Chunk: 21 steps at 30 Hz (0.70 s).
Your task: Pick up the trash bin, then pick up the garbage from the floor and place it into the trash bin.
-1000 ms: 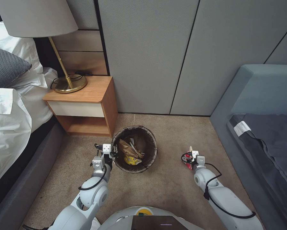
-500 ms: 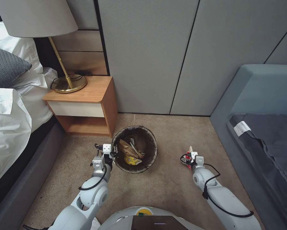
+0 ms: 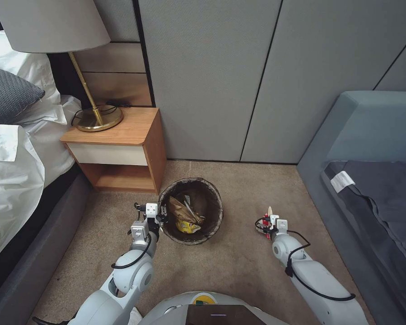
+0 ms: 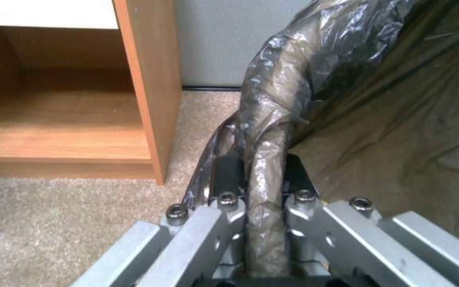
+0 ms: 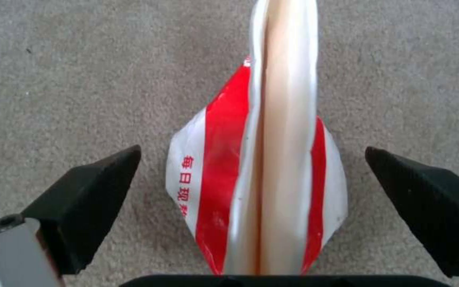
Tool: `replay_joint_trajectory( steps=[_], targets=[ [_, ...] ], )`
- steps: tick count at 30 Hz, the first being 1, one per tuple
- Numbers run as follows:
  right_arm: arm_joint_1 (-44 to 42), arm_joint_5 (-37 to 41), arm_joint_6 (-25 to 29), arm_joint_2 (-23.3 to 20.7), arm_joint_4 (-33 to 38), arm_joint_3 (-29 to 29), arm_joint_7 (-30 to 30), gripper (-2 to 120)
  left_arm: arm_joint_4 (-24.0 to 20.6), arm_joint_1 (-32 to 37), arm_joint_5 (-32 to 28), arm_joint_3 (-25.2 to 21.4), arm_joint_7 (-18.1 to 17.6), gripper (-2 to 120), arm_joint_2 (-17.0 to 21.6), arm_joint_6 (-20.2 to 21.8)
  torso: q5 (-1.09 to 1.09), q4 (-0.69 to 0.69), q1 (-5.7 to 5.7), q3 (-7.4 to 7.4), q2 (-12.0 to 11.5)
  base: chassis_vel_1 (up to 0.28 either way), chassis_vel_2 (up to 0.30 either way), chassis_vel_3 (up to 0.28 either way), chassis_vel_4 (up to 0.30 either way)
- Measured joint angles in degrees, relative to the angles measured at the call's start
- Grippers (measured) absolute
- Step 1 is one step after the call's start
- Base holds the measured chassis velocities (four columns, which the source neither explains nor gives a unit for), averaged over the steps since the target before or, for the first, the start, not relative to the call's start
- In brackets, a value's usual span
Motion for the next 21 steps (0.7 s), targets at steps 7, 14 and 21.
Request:
replay_joint_trajectory(
  steps=[7,14,21],
  targets=[
    [1.02,0.31,-0.14,0.8,-1.97,-0.13,-0.37,79,-0.03,-0.07,-0.06,0.06,-0.02,2,0.16,0.02,0.0,0.0,0.0,0.0,0.0,0.0,0.0,0.0,0.0],
    [0.95,-0.34,0.56,1.37,-2.57,-0.2,-1.21,53,-0.09,-0.05,-0.09,0.05,-0.05,2,0.14,0.04,0.0,0.0,0.0,0.0,0.0,0.0,0.0,0.0,0.0],
    [0.72,-0.56,0.9,1.42,-2.24,-0.18,-1.17,28,-0.09,-0.18,-0.07,0.26,-0.07,2,0.04,0.06,0.0,0.0,0.0,0.0,0.0,0.0,0.0,0.0,0.0]
  ],
)
